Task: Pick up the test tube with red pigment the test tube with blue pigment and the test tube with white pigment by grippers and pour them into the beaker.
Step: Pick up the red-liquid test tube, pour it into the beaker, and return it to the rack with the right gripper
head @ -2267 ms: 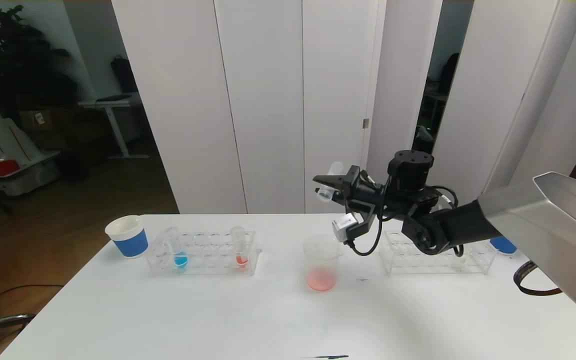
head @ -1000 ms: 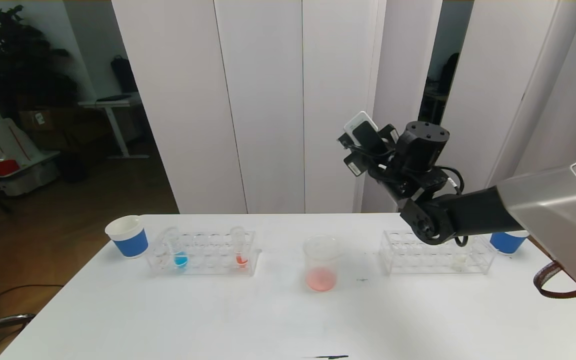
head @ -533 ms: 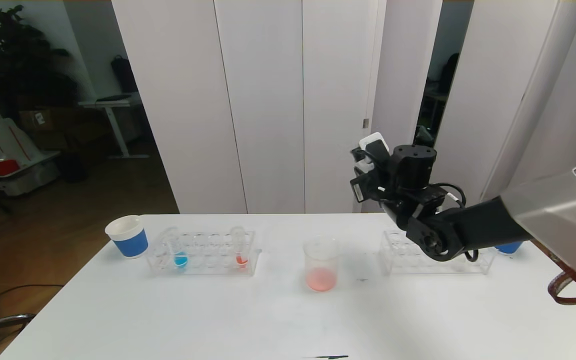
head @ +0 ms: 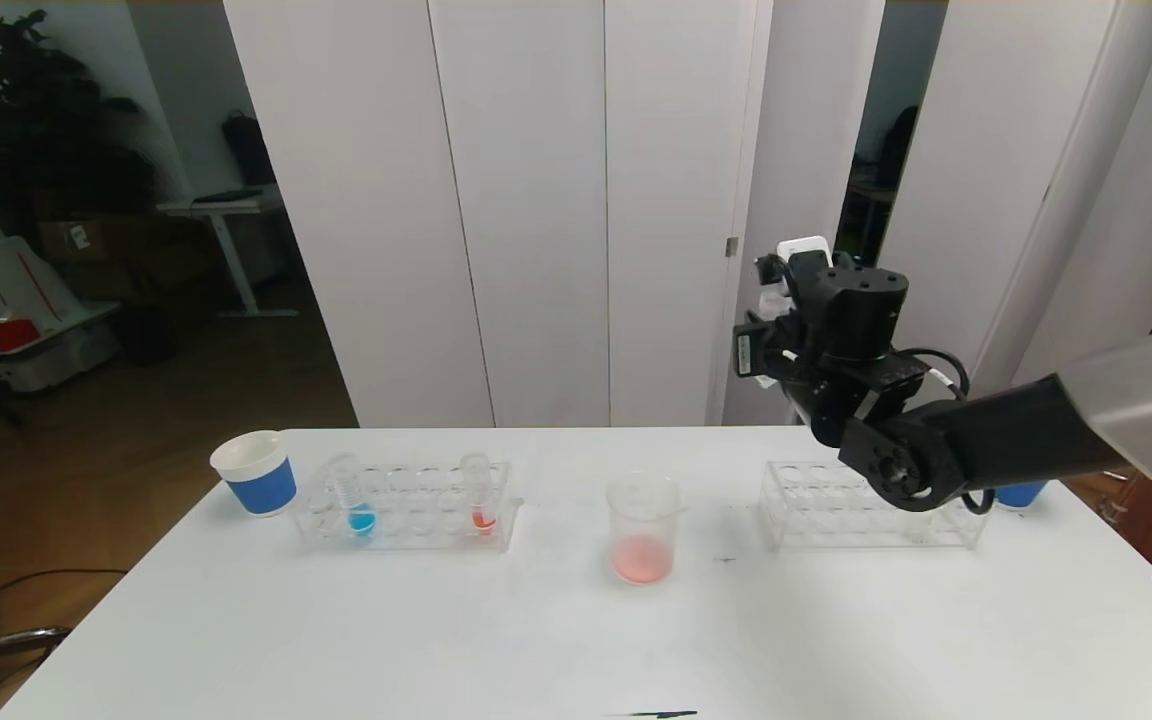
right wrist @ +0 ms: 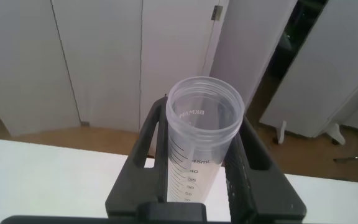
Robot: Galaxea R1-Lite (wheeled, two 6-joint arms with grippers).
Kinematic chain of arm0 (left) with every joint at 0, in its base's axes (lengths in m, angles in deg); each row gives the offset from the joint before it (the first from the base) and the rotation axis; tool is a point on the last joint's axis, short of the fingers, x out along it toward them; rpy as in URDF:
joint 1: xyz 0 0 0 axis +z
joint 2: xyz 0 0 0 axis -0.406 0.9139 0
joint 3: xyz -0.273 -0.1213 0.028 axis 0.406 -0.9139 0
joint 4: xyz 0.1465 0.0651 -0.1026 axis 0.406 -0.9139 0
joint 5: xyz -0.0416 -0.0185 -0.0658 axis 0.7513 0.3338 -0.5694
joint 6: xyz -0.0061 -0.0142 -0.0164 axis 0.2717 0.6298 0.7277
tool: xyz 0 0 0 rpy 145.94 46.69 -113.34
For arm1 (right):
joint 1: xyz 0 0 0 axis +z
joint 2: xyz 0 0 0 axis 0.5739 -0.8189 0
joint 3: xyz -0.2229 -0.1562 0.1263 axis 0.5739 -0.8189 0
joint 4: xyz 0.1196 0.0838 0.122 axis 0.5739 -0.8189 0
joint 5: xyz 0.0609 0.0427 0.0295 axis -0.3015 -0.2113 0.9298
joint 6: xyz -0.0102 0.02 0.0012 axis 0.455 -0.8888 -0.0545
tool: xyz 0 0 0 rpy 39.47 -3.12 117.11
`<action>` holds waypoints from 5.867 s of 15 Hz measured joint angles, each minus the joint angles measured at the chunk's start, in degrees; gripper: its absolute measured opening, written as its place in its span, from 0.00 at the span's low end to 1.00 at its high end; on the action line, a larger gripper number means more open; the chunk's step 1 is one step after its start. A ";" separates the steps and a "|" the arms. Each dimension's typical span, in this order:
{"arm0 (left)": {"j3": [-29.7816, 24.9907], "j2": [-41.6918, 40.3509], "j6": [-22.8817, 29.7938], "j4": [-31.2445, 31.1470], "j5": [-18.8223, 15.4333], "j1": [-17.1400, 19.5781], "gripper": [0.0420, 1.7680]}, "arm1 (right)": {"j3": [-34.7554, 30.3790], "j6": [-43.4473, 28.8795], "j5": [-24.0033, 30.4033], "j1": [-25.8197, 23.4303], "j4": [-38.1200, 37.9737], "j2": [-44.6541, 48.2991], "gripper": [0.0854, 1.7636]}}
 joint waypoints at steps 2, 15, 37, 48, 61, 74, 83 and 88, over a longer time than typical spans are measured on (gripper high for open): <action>0.00 0.00 0.00 -0.02 0.02 0.00 0.99 | -0.30 -2.26 -0.74 -1.21 0.10 1.38 0.30; 0.00 0.00 0.00 -0.02 0.00 0.00 0.99 | -6.01 -3.96 -2.54 -26.70 4.68 13.68 0.30; 0.00 0.00 0.00 -0.02 0.00 0.00 0.99 | -12.76 -12.50 -0.13 -38.61 10.36 -6.61 0.30; 0.00 0.00 0.00 -0.02 0.00 0.00 0.99 | -12.08 -12.63 -0.13 -38.02 10.41 -10.14 0.30; 0.00 0.00 0.00 -0.02 0.00 0.00 0.99 | -12.63 -11.75 0.94 -37.47 9.62 -6.36 0.99; 0.00 0.00 0.00 -0.02 0.00 0.00 0.99 | -25.39 -6.85 21.55 -31.00 -8.56 39.80 0.99; 0.00 0.00 0.00 0.00 0.00 0.00 0.99 | -36.22 -3.68 25.30 -28.47 -35.01 84.69 0.99; 0.00 0.00 0.00 -0.02 0.00 0.00 0.99 | -42.42 -2.80 26.20 -26.76 -54.38 107.84 0.99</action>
